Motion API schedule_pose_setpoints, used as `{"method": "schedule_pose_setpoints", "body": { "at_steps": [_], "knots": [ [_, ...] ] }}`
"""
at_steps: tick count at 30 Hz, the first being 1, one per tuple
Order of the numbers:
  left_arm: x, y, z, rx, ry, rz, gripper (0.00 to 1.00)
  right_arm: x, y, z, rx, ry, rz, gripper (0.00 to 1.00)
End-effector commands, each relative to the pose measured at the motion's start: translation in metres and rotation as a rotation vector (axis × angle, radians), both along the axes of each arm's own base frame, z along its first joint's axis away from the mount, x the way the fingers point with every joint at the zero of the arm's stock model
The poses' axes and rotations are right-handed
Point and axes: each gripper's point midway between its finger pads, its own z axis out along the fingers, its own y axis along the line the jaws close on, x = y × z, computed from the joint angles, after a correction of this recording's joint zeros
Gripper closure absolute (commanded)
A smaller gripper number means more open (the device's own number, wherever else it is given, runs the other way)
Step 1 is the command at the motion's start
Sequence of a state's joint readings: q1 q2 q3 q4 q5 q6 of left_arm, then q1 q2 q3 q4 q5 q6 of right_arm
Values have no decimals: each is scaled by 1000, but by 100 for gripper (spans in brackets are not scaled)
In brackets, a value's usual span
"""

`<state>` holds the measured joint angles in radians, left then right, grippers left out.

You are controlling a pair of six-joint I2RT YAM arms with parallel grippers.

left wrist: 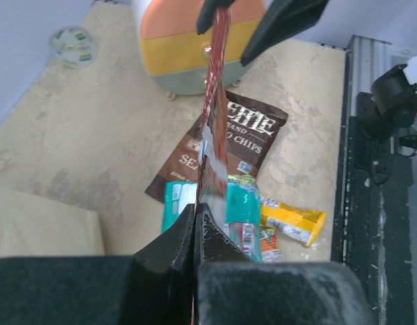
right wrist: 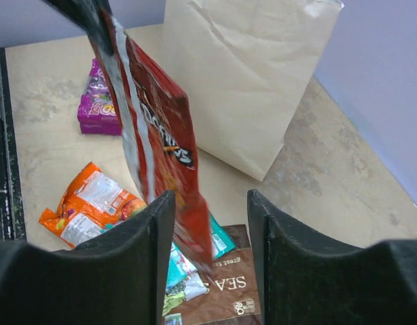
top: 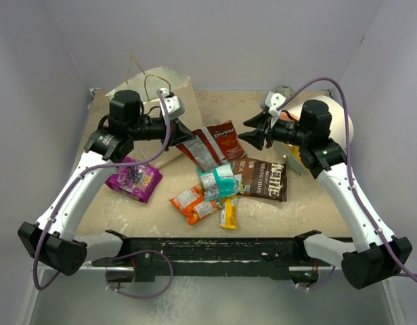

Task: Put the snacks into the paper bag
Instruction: Place the snack in the paper bag.

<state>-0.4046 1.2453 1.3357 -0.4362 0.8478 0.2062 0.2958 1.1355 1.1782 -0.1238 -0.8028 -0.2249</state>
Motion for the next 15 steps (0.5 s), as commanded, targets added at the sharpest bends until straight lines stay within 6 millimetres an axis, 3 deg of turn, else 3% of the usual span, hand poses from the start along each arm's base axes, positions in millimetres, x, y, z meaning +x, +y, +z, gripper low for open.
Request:
{"method": "schedule_pose_setpoints", "body": {
  "at_steps": [1, 6, 15],
  "knots": [
    [-7, 25, 53, -14, -167, 51, 100, -7, -4, 12, -4, -77, 1, 48],
    [-9, 59, 76, 22, -229, 159, 100, -6, -7, 9, -17, -76, -19, 38],
    [-10, 129, 103, 175, -383, 461, 100, -3, -11, -1, -49, -81, -38, 38]
  ]
}}
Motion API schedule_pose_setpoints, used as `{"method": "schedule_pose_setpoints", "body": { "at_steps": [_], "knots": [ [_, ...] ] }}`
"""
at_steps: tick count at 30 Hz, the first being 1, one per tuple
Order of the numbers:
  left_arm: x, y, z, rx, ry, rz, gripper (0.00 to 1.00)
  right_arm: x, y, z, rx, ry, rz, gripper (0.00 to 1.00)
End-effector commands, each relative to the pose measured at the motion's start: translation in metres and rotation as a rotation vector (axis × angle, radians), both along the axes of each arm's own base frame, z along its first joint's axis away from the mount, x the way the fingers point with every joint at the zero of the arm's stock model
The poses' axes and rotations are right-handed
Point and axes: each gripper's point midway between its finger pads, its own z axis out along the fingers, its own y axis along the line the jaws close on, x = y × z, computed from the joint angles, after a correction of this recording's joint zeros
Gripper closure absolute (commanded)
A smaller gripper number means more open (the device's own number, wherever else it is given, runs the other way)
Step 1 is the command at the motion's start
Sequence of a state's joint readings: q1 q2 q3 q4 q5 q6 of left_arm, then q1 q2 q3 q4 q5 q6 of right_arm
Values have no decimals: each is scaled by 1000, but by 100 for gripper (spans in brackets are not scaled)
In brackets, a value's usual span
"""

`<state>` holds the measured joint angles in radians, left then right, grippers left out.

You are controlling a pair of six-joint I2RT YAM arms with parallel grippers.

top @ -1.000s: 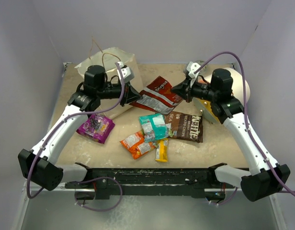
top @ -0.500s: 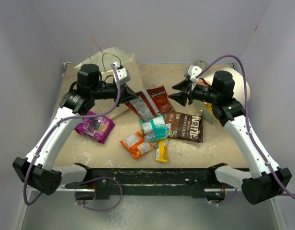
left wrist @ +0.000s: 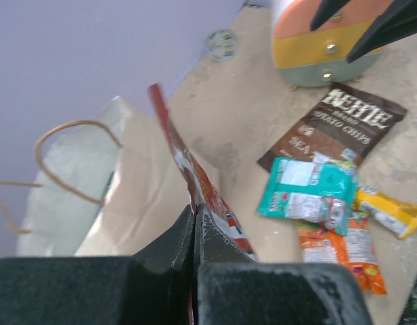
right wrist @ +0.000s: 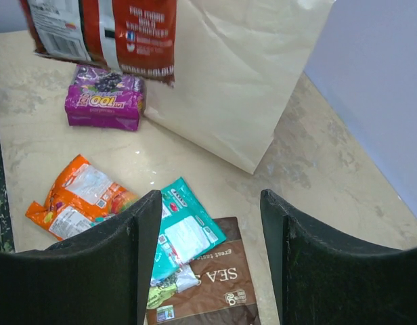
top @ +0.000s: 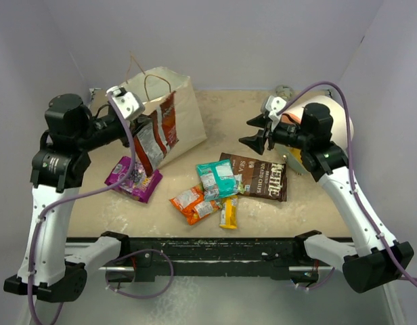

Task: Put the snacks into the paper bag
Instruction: Place the snack in the paper bag.

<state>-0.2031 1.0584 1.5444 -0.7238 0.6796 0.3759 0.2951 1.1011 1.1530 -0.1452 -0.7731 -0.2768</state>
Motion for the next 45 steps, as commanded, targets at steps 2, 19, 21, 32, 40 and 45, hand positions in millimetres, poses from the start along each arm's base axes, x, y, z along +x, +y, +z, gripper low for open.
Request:
{"method": "schedule_pose_setpoints", "body": {
  "at_steps": [2, 19, 21, 32, 40, 45],
  "knots": [
    [1, 47, 30, 115, -145, 221, 100, 2, -6, -1, -30, -51, -27, 37],
    [-3, 122, 119, 155, -311, 617, 100, 15, -19, -33, -104, -95, -103, 36],
    [1, 132, 129, 147, -320, 680, 100, 14, -19, -34, -105, -100, -98, 36],
    [40, 148, 176, 194, -476, 784, 100, 12, -18, -56, -121, -57, -84, 34],
    [78, 149, 193, 249, -587, 802, 100, 11, -19, -58, -122, -66, -82, 30],
    [109, 142, 198, 284, -686, 782, 100, 13, -19, -60, -122, -61, -86, 25]
  ]
}}
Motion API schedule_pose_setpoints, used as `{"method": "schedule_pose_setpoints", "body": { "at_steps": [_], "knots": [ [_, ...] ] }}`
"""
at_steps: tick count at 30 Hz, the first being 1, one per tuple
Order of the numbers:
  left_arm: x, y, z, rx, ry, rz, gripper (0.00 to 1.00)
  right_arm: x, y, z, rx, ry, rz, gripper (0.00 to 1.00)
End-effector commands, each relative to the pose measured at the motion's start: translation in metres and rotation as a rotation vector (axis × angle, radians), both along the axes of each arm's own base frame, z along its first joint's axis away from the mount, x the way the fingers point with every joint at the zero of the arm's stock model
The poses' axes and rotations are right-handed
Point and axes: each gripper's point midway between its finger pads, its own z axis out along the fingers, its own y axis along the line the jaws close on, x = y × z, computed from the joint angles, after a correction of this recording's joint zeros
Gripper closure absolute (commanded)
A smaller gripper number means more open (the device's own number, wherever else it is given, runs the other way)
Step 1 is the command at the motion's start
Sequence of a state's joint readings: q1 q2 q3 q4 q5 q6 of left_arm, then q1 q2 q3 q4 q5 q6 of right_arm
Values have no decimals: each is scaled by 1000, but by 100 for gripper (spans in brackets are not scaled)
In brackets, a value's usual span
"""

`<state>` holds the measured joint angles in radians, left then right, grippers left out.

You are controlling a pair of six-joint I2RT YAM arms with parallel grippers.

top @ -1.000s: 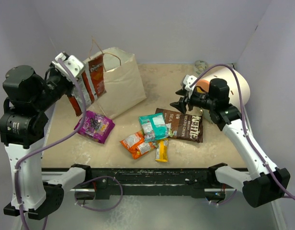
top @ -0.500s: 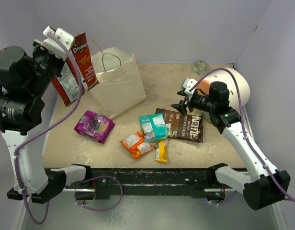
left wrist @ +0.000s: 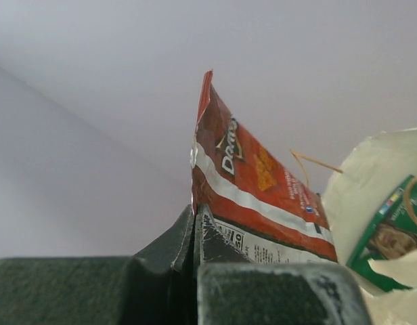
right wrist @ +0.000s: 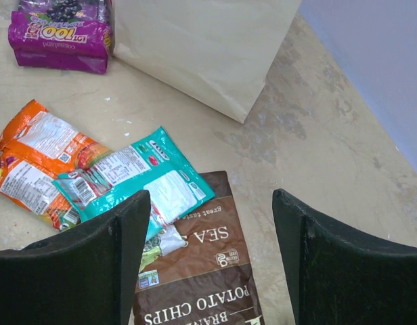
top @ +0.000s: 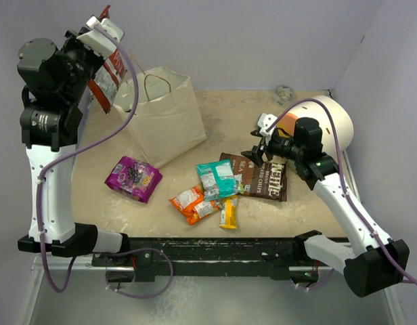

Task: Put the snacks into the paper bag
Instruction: Place the snack in the paper bag.

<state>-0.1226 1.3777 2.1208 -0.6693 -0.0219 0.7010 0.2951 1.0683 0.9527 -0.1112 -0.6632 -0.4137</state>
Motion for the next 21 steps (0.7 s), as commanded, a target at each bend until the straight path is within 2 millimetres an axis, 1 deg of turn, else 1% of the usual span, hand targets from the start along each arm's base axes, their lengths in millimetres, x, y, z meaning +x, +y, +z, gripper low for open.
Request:
{"method": "schedule_pose_setpoints", "body": {
  "at_steps": [1, 4, 9, 11, 15, 16, 21],
  "knots": [
    [14, 1, 51, 74, -226, 9, 100, 4, 0, 13, 12, -63, -4, 25],
    [30, -5, 54, 106, -258, -9, 100, 4, -1, 12, 13, -64, -4, 24],
    [49, -23, 51, 159, -283, -94, 100, 3, -1, 11, 12, -66, -5, 23],
    [58, -30, 47, 186, -286, -126, 100, 2, -1, 11, 14, -68, -3, 23],
    [75, -36, 40, 232, -286, -149, 100, 1, -1, 10, 15, -66, 0, 23],
    [84, -41, 33, 250, -281, -172, 100, 1, -1, 9, 15, -67, 1, 22],
    [101, -52, 16, 265, -256, -221, 100, 2, -2, 9, 15, -67, -2, 22]
  ]
}}
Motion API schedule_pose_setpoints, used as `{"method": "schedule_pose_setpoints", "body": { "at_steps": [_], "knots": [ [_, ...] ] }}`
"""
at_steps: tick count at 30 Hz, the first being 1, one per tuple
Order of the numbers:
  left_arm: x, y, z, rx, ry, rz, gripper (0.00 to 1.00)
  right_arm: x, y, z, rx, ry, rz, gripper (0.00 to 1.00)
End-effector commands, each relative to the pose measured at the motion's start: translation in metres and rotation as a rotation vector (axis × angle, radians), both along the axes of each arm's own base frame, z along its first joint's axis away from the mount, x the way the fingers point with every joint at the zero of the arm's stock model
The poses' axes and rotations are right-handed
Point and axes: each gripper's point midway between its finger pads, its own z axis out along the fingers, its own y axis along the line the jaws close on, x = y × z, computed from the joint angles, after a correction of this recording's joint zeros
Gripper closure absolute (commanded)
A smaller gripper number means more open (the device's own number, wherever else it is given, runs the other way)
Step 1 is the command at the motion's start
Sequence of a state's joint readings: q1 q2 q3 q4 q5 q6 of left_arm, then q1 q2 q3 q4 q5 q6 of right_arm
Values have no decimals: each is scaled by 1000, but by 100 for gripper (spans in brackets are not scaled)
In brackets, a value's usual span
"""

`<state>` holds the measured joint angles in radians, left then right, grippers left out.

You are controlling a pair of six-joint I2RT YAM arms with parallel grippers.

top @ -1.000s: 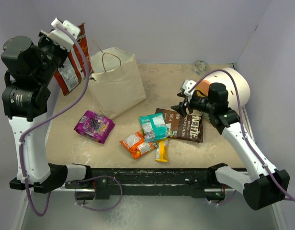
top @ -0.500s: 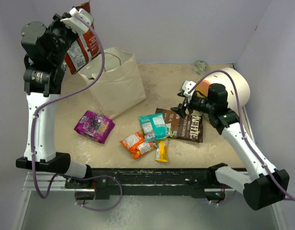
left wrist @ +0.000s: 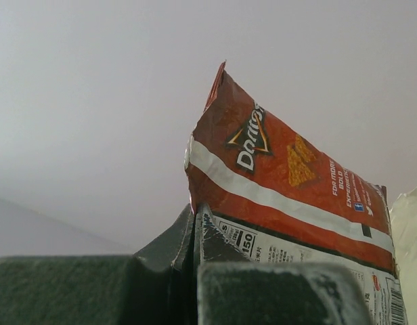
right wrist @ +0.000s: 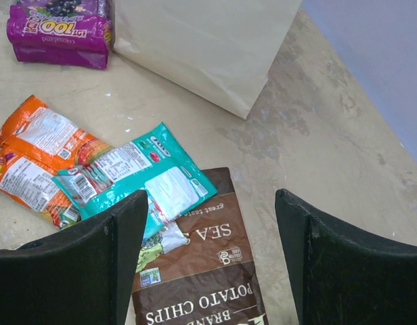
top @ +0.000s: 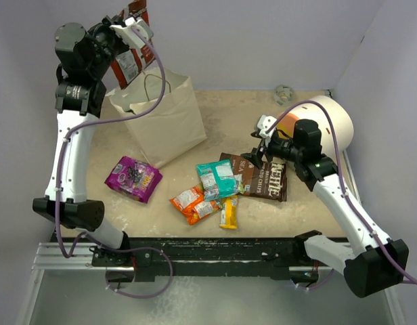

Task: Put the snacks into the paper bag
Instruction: Place the snack in the paper bag.

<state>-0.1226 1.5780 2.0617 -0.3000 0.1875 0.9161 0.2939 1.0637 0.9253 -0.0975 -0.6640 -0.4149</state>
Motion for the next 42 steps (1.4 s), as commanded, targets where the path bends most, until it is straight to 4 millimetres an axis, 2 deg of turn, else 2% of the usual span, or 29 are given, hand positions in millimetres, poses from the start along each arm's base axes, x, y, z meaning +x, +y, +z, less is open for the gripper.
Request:
{"method": "schedule_pose_setpoints", "body": {
  "at_steps": [1, 9, 18, 33, 38, 42],
  "knots": [
    [5, -10, 15, 39, -92, -59, 100, 3, -1, 17, 18, -75, -1, 22],
    [22, -25, -19, 68, -23, -146, 100, 3, -2, 16, 18, -76, -6, 21],
    [18, -30, -49, 123, 51, -286, 100, 3, -2, 16, 19, -78, -2, 21],
    [-23, -45, -84, 77, 189, -451, 100, 4, -3, 15, 21, -75, -3, 20],
    [-42, -55, -83, -20, 241, -512, 100, 4, -4, 14, 21, -74, -3, 20],
    [-56, -63, -90, -91, 312, -563, 100, 3, -4, 16, 24, -82, -3, 20]
  ]
}}
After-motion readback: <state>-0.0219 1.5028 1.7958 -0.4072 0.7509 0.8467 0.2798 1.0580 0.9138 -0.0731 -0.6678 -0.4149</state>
